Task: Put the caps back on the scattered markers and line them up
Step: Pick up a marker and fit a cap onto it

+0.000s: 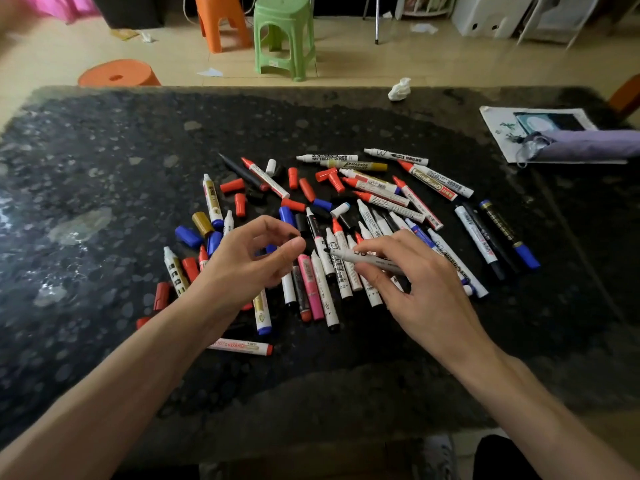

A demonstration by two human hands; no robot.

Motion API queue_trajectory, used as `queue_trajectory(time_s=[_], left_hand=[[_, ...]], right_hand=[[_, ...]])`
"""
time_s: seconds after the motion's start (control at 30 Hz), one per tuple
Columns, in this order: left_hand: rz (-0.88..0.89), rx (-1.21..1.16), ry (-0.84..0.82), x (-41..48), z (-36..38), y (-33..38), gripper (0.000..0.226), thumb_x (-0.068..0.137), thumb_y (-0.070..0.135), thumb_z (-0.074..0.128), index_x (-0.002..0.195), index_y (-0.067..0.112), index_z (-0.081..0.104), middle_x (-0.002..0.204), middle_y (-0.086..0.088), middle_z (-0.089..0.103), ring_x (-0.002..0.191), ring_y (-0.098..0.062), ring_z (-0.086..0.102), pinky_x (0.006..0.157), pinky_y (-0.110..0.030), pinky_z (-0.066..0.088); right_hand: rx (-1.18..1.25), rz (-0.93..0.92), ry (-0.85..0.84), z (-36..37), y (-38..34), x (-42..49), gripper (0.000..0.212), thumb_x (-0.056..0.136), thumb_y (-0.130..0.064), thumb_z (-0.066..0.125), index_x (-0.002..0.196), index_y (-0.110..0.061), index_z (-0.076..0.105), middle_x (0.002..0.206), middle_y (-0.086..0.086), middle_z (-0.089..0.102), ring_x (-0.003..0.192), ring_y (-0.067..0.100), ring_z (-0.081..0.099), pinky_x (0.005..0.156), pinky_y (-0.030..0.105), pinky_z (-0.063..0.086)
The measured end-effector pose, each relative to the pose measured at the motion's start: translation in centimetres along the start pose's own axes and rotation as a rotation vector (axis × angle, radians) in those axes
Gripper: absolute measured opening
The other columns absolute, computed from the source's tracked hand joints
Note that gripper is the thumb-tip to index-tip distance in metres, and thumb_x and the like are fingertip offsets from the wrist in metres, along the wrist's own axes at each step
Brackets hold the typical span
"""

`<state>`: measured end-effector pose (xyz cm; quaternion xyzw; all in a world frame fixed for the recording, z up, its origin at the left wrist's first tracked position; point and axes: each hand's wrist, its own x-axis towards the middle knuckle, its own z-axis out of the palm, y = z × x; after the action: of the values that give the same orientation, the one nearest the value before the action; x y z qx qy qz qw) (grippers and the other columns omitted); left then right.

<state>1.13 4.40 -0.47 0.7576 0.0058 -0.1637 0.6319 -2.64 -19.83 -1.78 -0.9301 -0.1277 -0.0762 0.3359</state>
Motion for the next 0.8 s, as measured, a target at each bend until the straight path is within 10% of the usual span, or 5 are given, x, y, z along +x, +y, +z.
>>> queue_trajectory(time_s=[0.27, 0.47, 0.8], left_hand=[[-0.021, -0.052, -0.051, -0.1, 0.3, 0.5, 0.033, 0.085, 0.031, 0.074, 0.112, 0.013, 0.066, 0.093, -0.001, 0.071, 0.074, -0.017, 0.061, 0.088, -0.051, 0.055], [0.033, 0.092, -0.070, -0.2, 0.6, 0.5, 0.019, 0.089, 0.024, 0.076, 0.107, 0.019, 0.072, 0.097, 0.000, 0.076, 0.068, -0.013, 0.069, 0.065, -0.022, 0.054], [0.225, 0.326, 0.004, -0.3, 2.1, 0.2, 0.018, 0.091, 0.017, 0.076, 0.106, 0.026, 0.078, 0.077, 0.009, 0.079, 0.071, -0.010, 0.076, 0.073, -0.032, 0.061]], right_hand=[[-0.013, -0.014, 0.014, 0.1, -0.2, 0.0, 0.029, 0.102, -0.041, 0.060, 0.127, -0.028, 0.068, 0.110, -0.014, 0.059, 0.101, 0.004, 0.061, 0.086, 0.028, 0.056], [-0.047, -0.051, -0.003, 0.2, -0.3, -0.1, 0.029, 0.100, -0.041, 0.063, 0.126, -0.031, 0.069, 0.107, -0.014, 0.059, 0.097, 0.005, 0.061, 0.082, 0.029, 0.057], [-0.068, -0.125, 0.084, 0.9, 0.4, -0.1, 0.032, 0.099, -0.033, 0.067, 0.127, -0.020, 0.074, 0.100, -0.007, 0.068, 0.090, 0.012, 0.064, 0.075, 0.038, 0.056]])
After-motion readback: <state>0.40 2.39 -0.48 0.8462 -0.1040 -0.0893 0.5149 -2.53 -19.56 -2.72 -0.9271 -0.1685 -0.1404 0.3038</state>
